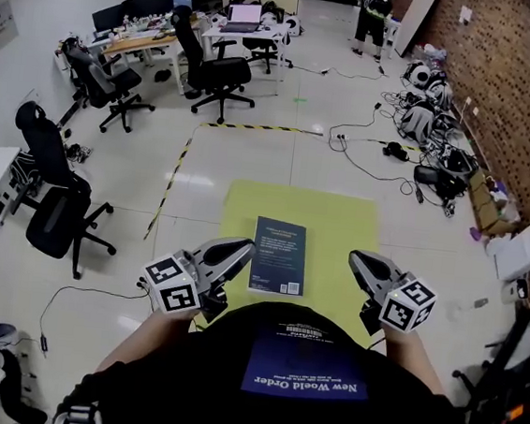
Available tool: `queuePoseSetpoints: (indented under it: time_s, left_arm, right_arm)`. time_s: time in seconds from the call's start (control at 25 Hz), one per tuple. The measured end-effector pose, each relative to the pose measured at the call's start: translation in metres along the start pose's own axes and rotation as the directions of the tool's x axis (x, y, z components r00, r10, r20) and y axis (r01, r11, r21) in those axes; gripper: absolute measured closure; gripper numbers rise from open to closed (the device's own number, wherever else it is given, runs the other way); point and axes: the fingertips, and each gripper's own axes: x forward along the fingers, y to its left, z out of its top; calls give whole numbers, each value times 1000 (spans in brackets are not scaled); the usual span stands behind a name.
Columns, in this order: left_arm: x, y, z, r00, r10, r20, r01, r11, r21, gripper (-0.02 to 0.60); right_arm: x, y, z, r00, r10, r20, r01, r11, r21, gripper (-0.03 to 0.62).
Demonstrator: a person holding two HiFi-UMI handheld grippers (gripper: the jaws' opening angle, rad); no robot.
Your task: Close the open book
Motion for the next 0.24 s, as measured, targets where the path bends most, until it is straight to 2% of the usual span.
queuePoseSetpoints:
  time_s: [0.24]
  left_arm:
    - [-5, 13, 6, 1000, 4, -2, -4, 1000, -10, 575]
  right_arm:
    - [14, 1, 0, 1000, 2, -7, -2, 1000, 4, 608]
